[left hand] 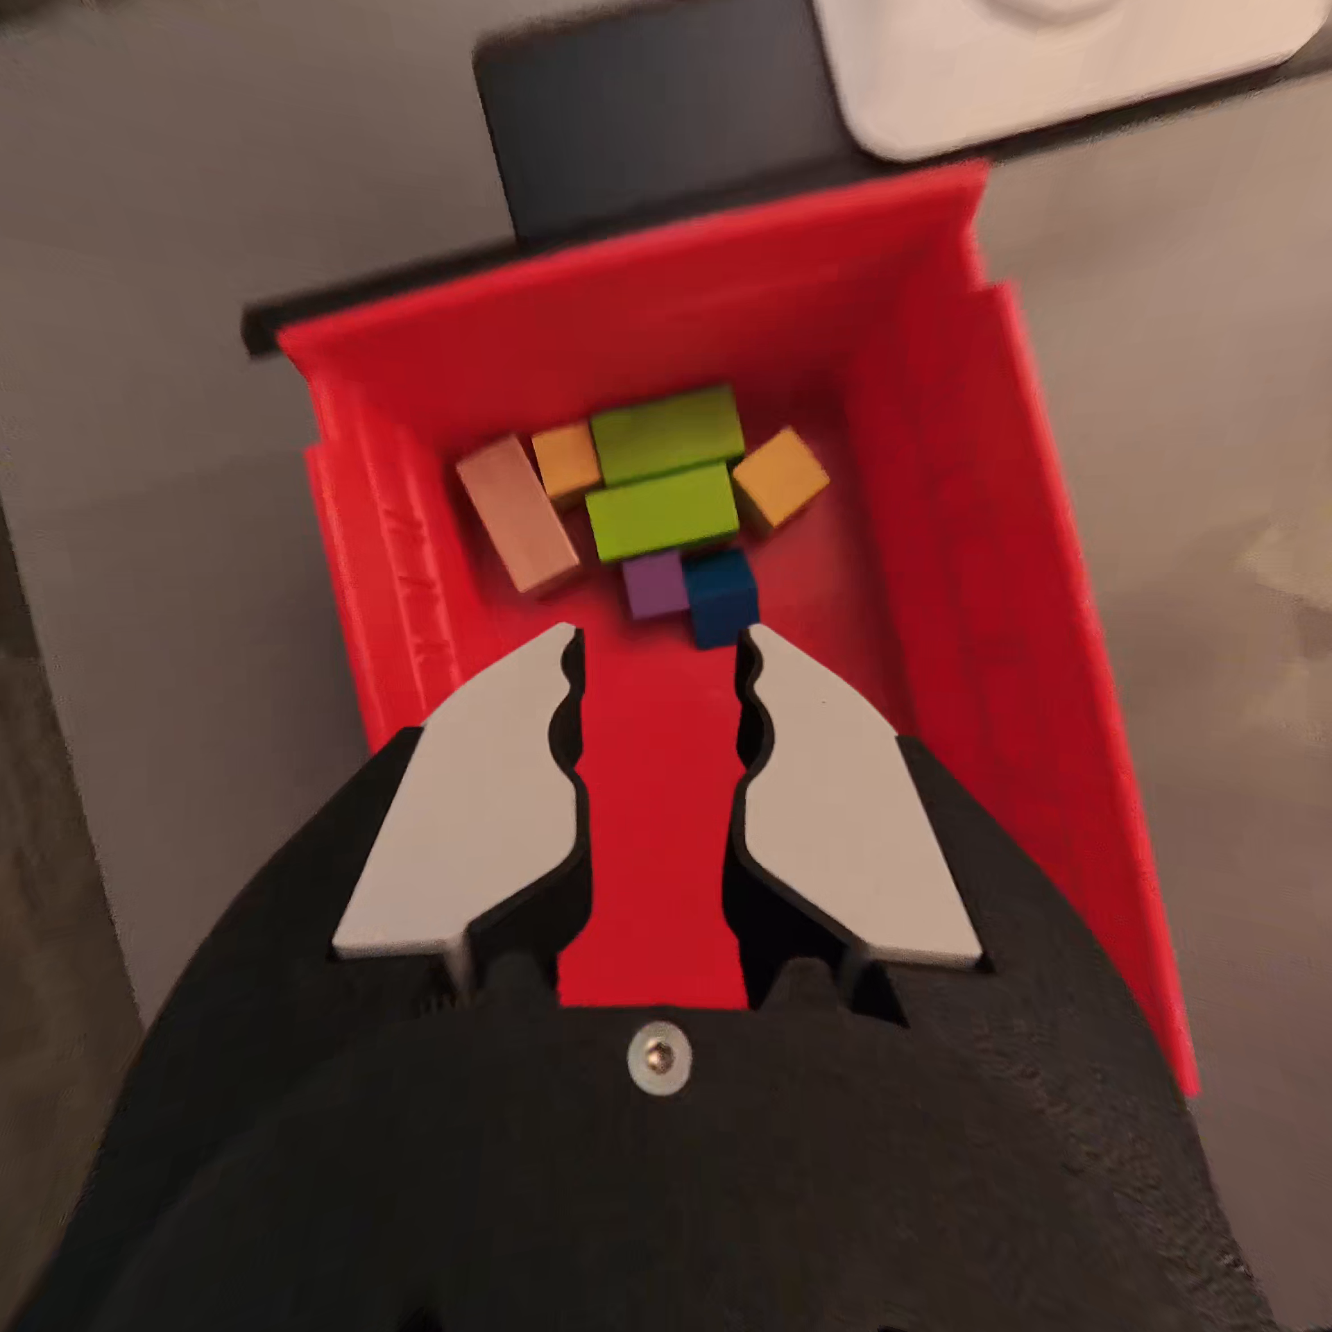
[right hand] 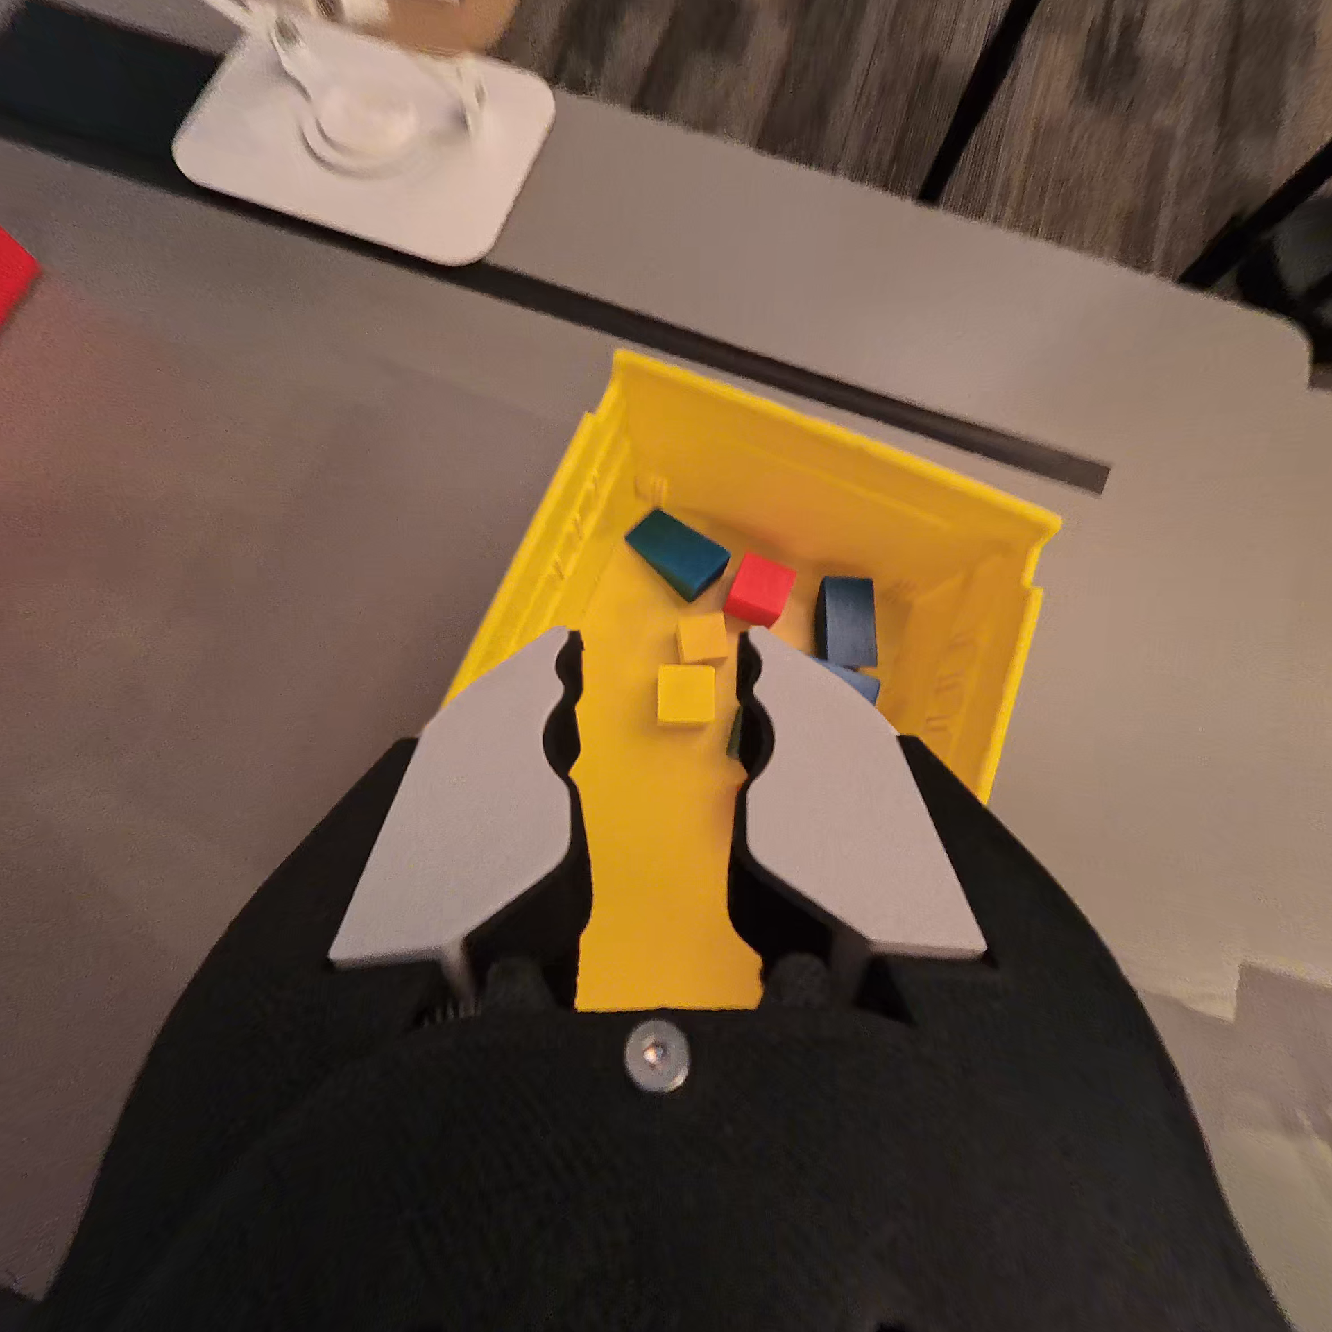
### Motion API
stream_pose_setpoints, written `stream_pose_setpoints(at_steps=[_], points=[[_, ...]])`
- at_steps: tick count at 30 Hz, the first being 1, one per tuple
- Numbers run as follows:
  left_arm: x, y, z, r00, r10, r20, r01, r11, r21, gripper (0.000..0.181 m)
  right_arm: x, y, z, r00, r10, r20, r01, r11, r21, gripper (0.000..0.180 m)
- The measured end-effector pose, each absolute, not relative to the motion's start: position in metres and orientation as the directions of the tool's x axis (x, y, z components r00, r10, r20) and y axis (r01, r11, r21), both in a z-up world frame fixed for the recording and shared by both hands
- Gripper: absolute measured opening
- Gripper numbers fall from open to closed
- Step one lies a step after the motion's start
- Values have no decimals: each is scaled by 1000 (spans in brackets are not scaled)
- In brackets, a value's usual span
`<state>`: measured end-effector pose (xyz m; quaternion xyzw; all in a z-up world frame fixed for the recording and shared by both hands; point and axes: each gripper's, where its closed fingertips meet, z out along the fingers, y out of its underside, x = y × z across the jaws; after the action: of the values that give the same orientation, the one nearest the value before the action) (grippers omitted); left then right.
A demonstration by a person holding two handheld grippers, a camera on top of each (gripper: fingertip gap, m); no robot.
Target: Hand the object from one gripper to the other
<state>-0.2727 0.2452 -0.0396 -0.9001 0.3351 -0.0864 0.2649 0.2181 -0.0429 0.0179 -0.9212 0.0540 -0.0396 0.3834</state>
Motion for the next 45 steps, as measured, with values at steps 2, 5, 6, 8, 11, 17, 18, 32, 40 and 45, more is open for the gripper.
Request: stream_pose_setpoints(at_steps=[2,5,6,8,11,17,18,32,40,45], points=[[-264,246,-61,748,-664,11,-579,-660,-479,38,213,-41,29,992,-115,48,-42,-668,-743,42],[-249,244,-86,712,-699,66,-611,-664,-432,39,209,-38,33,993,-100,62,-18,-653,-757,42],[-246,241,-92,702,-708,72,-628,-664,-406,39,210,-38,33,993,-100,66,-16,-654,-757,42],[-243,238,-100,695,-715,72,-646,-666,-374,38,211,-37,31,992,-103,72,-14,-658,-753,42],[-242,227,-109,714,-690,120,-635,-710,-306,40,213,-37,30,992,-105,74,-15,-662,-749,42],[-254,227,-120,778,-610,148,-569,-785,-246,49,214,-40,31,992,-104,69,-16,-655,-755,42],[-255,226,-122,781,-604,157,-565,-791,-232,52,215,-40,32,992,-105,70,-16,-652,-758,42],[-251,236,-146,808,-586,56,-569,-802,-181,46,214,-37,29,991,-97,90,2,-667,-745,42],[-253,238,-147,821,-571,7,-561,-808,-180,42,217,-40,31,991,-103,87,-2,-659,-753,42],[-248,234,-148,816,-577,39,-563,-807,-177,31,218,-41,32,991,-105,85,-4,-653,-757,42]])
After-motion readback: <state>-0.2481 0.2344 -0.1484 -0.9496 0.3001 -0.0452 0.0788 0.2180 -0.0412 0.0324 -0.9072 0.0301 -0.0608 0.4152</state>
